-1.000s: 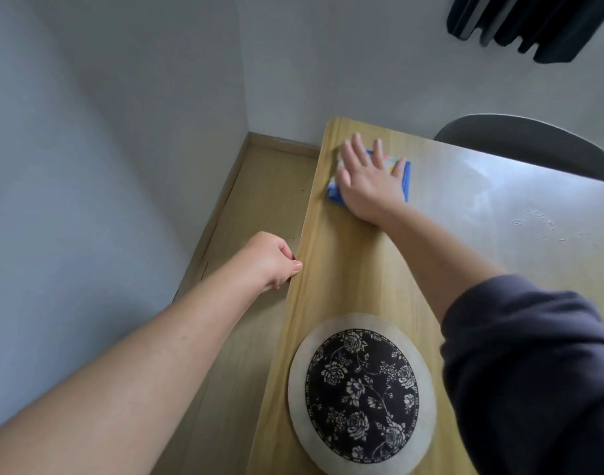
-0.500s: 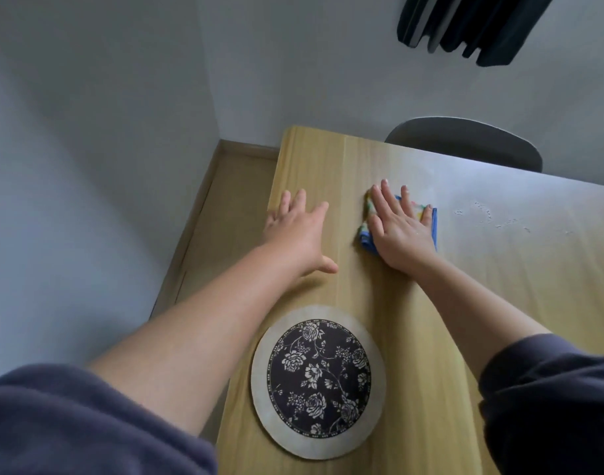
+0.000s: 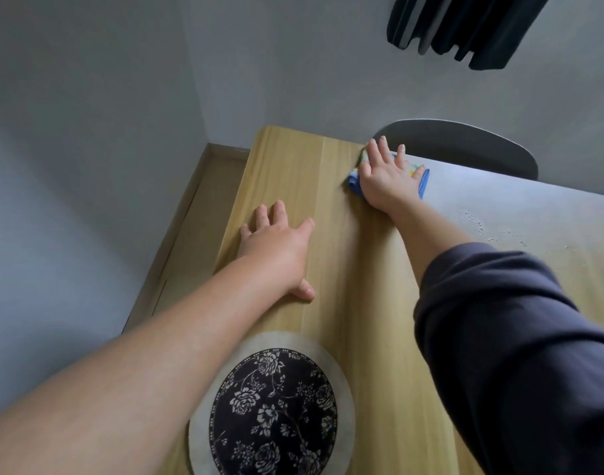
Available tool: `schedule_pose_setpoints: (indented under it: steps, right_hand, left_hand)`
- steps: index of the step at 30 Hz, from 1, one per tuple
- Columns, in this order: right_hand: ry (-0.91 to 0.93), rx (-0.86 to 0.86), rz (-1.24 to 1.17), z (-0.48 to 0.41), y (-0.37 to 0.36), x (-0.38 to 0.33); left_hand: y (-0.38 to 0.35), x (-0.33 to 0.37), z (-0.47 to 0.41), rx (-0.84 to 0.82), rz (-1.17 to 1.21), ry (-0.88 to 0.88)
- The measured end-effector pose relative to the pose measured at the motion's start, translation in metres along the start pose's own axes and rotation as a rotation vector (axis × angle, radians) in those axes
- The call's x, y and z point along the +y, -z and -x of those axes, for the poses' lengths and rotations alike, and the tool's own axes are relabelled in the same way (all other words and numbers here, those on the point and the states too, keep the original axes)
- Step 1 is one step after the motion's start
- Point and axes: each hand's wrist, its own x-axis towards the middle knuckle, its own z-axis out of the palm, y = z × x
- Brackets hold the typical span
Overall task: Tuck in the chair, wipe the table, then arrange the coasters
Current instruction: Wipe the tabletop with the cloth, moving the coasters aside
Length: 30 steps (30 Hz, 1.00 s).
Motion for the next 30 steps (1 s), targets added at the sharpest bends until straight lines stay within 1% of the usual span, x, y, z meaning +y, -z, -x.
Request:
schedule_pose_setpoints:
  steps: [2, 6, 8, 12, 15, 17, 19, 21, 23, 24, 28, 30]
  right_hand:
    - [-0.013, 0.000, -0.022, -0.003, 0.001, 0.000]
    - [0.145, -0.031, 0.032, 0.005, 0.003, 0.015]
    - [0.151, -0.039, 0.035, 0.005, 0.005, 0.024]
    - [-0.034, -0.008, -0.012, 0.001, 0.011, 0.038]
    - [-0.281, 0.032, 0.022, 0.000, 0.017, 0.068]
    - [-0.442, 0.023, 0.031, 0.001, 0.021, 0.087]
    - [-0.518, 0.014, 0.023, 0.000, 0.022, 0.096]
    - [-0.529, 0.016, 0.024, 0.000, 0.022, 0.093]
    - [-0.461, 0.033, 0.031, -0.002, 0.020, 0.077]
    - [-0.385, 0.042, 0.031, -0.003, 0.016, 0.065]
    - [0.047, 0.003, 0.007, 0.009, -0.005, -0.004]
    - [0.195, -0.025, 0.038, 0.021, -0.011, -0.016]
  left_hand:
    - [0.000, 0.000, 0.001, 0.001, -0.002, 0.004]
    - [-0.001, 0.002, 0.002, 0.000, -0.010, 0.002]
    - [-0.001, 0.001, 0.001, -0.006, -0.009, 0.004]
    - [-0.001, 0.002, 0.000, -0.015, -0.015, 0.013]
    - [-0.001, 0.002, -0.001, -0.013, -0.018, 0.012]
    - [-0.003, 0.002, -0.002, -0.009, -0.015, 0.012]
    - [-0.004, 0.002, -0.004, -0.004, -0.018, 0.019]
    - [-0.004, 0.004, -0.006, -0.007, -0.021, 0.025]
    - [-0.004, 0.004, -0.007, -0.005, -0.020, 0.028]
    - [-0.004, 0.004, -0.006, -0.002, -0.017, 0.028]
    - [-0.004, 0.004, -0.005, 0.003, -0.003, 0.046]
    - [-0.003, 0.005, -0.005, -0.004, -0.006, 0.060]
